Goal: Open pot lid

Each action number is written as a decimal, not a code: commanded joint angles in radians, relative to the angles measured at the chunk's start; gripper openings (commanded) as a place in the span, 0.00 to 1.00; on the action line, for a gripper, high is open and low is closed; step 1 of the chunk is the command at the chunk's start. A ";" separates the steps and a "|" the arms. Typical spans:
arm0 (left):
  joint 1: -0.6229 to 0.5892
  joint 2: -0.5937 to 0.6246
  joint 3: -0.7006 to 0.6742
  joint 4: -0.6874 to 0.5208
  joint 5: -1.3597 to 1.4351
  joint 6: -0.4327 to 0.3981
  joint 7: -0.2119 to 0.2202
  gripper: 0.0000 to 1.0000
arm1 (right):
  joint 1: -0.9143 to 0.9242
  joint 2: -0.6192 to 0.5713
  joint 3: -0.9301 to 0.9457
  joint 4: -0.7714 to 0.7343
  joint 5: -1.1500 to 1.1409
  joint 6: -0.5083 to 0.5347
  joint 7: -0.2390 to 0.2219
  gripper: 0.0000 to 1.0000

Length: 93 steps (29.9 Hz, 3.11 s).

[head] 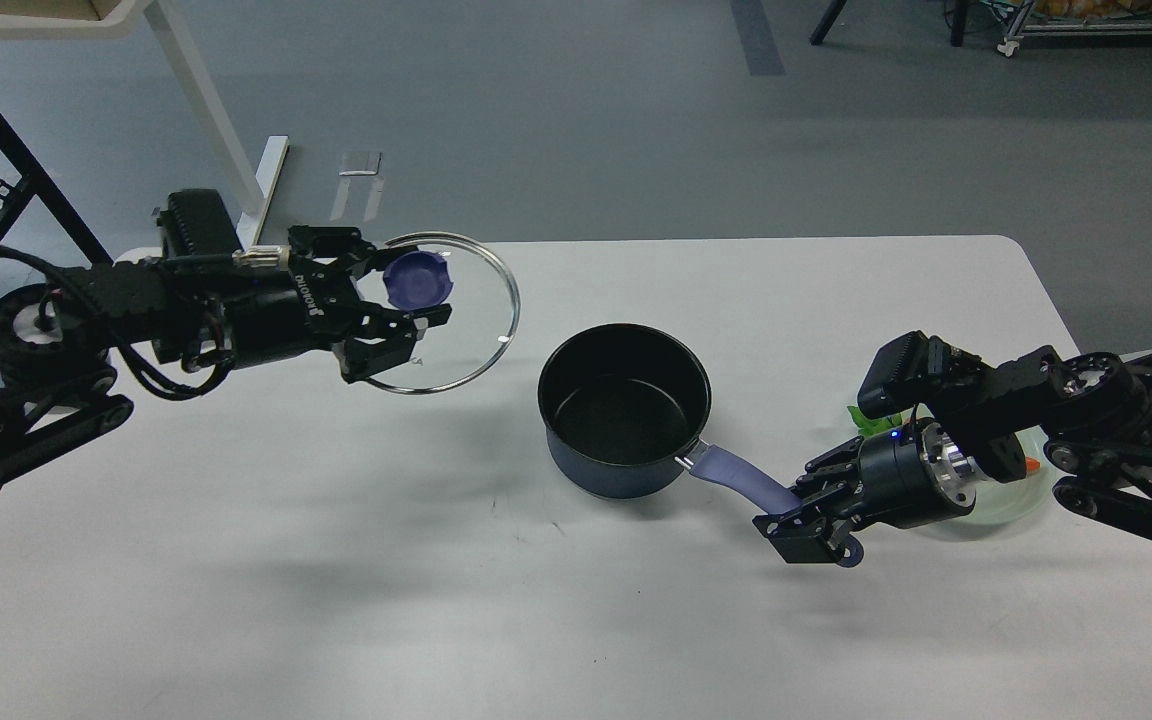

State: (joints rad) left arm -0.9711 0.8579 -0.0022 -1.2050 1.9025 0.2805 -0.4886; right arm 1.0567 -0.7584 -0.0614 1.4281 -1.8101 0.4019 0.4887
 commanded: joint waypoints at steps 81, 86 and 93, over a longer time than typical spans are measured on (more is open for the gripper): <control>0.147 -0.062 -0.234 0.362 -1.849 -0.474 0.000 0.99 | -0.003 -0.010 -0.001 0.000 0.000 -0.003 0.000 0.30; 0.160 -0.120 -0.280 0.492 -1.973 -0.621 0.097 0.99 | -0.003 -0.013 -0.001 0.000 0.001 -0.003 0.000 0.36; 0.166 -0.120 -0.278 0.512 -2.002 -0.650 0.119 0.99 | -0.003 -0.015 0.000 0.000 0.003 -0.005 0.000 0.71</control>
State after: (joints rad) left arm -0.8060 0.7357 -0.2807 -0.6951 -0.0972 -0.3648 -0.3724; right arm 1.0538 -0.7731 -0.0630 1.4282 -1.8084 0.3986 0.4887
